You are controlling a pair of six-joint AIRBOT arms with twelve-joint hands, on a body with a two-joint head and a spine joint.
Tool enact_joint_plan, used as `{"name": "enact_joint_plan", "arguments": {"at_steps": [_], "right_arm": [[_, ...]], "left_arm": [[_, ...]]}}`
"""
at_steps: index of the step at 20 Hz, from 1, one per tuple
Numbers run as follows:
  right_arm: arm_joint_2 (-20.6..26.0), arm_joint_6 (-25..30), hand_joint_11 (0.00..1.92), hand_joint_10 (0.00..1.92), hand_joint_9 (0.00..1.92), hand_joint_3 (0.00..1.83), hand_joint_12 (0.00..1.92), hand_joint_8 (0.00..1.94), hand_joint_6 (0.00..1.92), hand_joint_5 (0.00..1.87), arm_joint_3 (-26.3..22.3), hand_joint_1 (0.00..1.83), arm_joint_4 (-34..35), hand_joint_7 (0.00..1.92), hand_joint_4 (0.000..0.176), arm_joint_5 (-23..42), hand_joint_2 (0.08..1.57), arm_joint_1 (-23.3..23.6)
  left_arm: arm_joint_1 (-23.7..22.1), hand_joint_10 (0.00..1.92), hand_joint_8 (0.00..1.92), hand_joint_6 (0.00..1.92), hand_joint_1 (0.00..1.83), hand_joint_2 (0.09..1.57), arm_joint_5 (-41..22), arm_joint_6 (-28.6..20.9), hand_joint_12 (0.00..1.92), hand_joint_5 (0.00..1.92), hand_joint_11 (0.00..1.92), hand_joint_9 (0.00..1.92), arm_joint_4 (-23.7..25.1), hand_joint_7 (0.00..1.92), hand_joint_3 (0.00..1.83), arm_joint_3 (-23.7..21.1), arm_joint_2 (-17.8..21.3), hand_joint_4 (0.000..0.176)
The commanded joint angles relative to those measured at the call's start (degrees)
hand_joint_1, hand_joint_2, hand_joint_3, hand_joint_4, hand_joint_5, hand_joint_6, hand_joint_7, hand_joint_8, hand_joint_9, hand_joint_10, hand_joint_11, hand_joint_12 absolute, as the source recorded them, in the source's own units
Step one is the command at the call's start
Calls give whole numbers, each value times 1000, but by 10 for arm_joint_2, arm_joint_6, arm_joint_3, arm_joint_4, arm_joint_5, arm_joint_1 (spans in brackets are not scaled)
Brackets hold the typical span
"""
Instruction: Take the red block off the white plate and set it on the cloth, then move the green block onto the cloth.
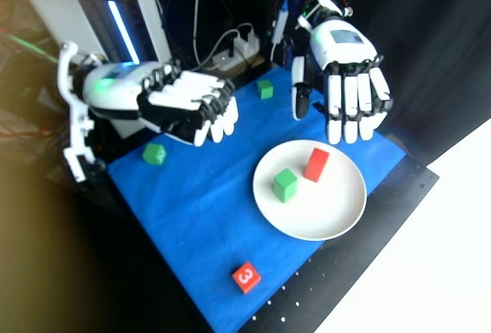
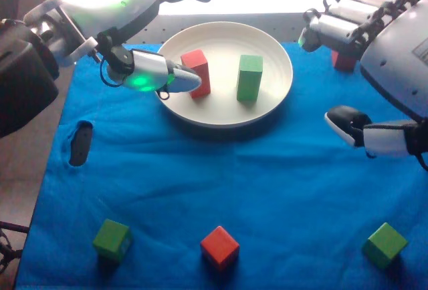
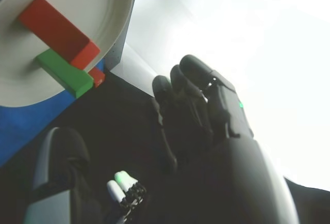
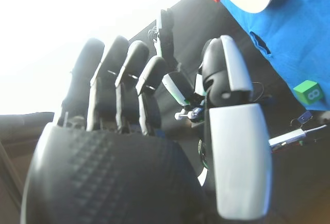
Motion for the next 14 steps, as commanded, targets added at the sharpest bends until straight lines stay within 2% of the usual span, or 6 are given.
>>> {"name": "enact_joint_plan", "arguments": {"at_steps": [1, 6, 8, 10, 12, 14], "right_arm": [[-1, -3, 289, 1307, 437, 328, 1704, 1105, 890, 507, 0, 1010, -17, 504, 0, -69, 733, 6], [-1, -3, 292, 1240, 471, 251, 1666, 1017, 858, 530, 0, 946, -17, 547, 0, -70, 805, 6], [-1, -3, 307, 1245, 481, 228, 1671, 1016, 858, 541, 0, 998, -17, 560, 0, -70, 786, 6], [-1, -3, 313, 1271, 478, 226, 1686, 1034, 876, 531, 0, 985, -17, 553, 0, -70, 801, 6], [-2, -3, 326, 1269, 488, 210, 1671, 1043, 885, 536, 1, 980, -17, 555, 0, -70, 804, 6], [-2, -3, 309, 1261, 484, 206, 1663, 1038, 879, 529, 2, 985, -17, 554, 0, -70, 807, 6]], "left_arm": [[-3, 336, 24, 221, 694, 960, -71, -1, 1048, 280, 0, 112, 8, 282, 16, 2, 2, 115], [-2, 330, 11, 144, 754, 990, -72, -1, 1260, 323, 0, 176, 8, 311, 7, 2, 2, 105], [-3, 488, 33, 67, 849, 1010, -67, -1, 1482, 408, 0, 304, 8, 477, 1, 5, 0, 28], [-10, 375, 4, 24, 877, 983, -42, -2, 1376, 441, 0, 325, 2, 462, 0, 26, -16, 16], [-19, 323, 4, 11, 869, 969, -11, -2, 1433, 451, 0, 358, -3, 443, 0, 51, -34, 34], [-25, 404, 5, 5, 921, 961, 16, -2, 1478, 456, 31, 380, -7, 469, 0, 74, -53, 0]]}}
